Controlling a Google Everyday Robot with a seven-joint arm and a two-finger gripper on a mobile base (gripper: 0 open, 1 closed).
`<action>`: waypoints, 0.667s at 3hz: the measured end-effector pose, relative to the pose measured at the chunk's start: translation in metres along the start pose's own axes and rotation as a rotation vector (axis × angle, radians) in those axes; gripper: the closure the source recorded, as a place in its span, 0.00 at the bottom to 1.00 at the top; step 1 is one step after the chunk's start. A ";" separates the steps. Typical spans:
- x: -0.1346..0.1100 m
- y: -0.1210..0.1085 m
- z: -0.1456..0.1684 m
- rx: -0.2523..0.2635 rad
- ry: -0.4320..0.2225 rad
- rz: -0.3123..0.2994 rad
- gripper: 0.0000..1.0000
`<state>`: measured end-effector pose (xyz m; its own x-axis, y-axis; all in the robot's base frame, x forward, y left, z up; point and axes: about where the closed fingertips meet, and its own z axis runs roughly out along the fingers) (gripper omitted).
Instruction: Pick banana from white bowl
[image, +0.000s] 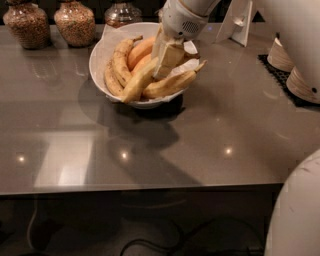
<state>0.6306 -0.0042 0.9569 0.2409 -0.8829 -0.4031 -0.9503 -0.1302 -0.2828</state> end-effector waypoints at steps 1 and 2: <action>-0.015 0.000 -0.025 0.025 -0.009 -0.039 1.00; -0.029 0.001 -0.054 0.072 -0.116 -0.036 1.00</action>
Offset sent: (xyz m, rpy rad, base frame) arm -0.0424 -0.0112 0.1065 0.3046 -0.0758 0.0453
